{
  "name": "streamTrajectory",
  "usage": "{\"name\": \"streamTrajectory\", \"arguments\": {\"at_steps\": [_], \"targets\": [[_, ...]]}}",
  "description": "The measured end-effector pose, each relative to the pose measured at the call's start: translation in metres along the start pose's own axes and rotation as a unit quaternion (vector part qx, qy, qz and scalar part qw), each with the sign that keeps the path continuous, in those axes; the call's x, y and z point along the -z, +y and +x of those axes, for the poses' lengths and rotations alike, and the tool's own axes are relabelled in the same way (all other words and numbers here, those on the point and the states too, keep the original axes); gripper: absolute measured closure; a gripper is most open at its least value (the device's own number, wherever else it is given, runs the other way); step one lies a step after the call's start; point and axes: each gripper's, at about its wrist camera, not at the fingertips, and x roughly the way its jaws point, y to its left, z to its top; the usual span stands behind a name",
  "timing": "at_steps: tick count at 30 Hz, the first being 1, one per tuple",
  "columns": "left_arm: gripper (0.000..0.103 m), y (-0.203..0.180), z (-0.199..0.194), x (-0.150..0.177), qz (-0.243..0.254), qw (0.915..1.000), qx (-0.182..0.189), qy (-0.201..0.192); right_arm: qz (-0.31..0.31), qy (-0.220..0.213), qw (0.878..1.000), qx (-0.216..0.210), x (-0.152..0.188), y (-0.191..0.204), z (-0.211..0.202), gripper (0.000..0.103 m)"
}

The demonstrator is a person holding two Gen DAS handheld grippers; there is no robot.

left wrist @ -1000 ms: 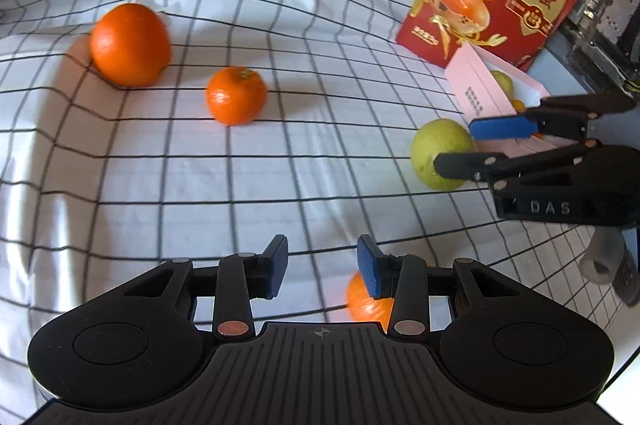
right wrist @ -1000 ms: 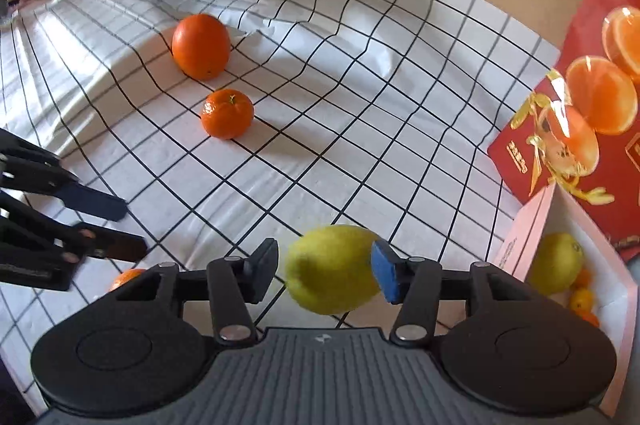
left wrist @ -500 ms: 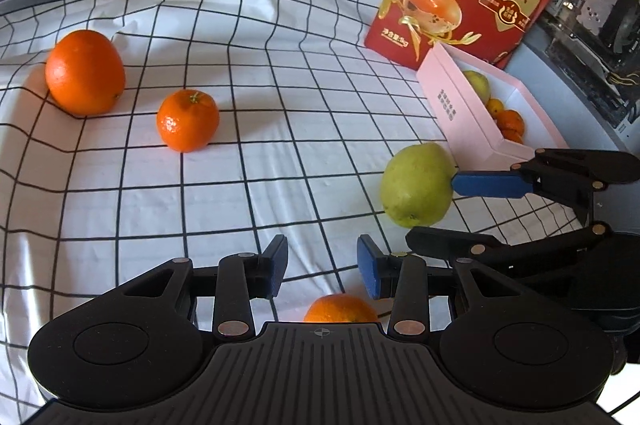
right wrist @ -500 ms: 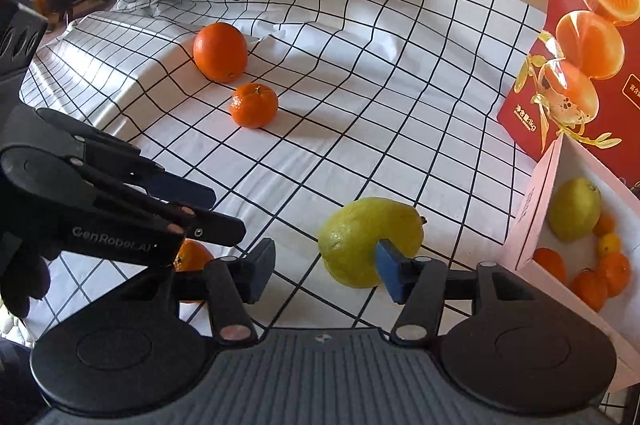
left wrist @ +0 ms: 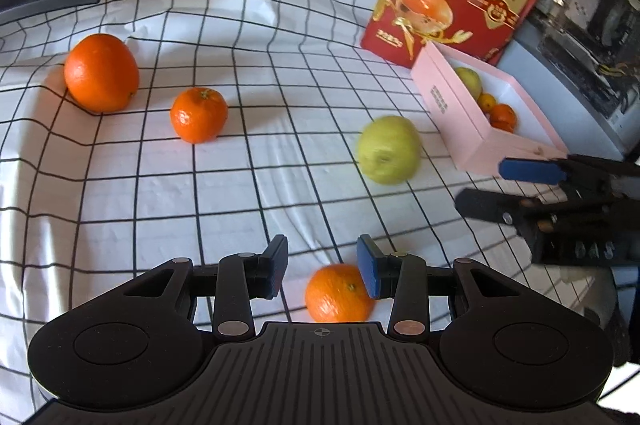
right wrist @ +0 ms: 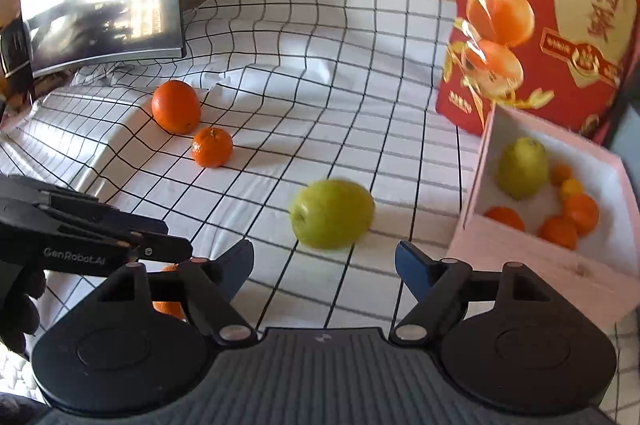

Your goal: Organize fruits

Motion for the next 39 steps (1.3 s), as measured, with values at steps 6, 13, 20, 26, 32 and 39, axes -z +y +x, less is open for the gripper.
{"name": "streamTrajectory", "arguments": {"at_steps": [6, 13, 20, 26, 32, 39], "targets": [[0.061, -0.001, -0.003, 0.004, 0.002, 0.9999, -0.013, 0.002, 0.067, 0.009, 0.998, -0.020, -0.012, -0.013, 0.017, 0.024], [0.061, 0.011, -0.017, 0.009, -0.022, 0.9989, -0.041, -0.005, 0.157, 0.029, 0.987, -0.011, -0.048, -0.027, 0.066, 0.024], [0.061, 0.021, -0.027, 0.016, -0.036, 0.9969, -0.070, -0.006, 0.187, 0.077, 0.979, -0.034, -0.041, -0.035, 0.103, 0.031], [0.061, 0.025, -0.027, 0.018, -0.040, 0.9961, -0.078, -0.004, 0.091, 0.074, 0.993, -0.006, -0.028, -0.004, 0.093, 0.038], [0.061, 0.021, -0.025, 0.017, -0.034, 0.9966, -0.075, -0.004, -0.024, 0.058, 0.998, -0.020, -0.012, 0.040, 0.064, 0.038], [0.061, 0.018, -0.021, 0.016, -0.025, 0.9974, -0.068, 0.000, -0.041, 0.043, 0.997, -0.039, 0.000, 0.046, 0.038, 0.039]]}}
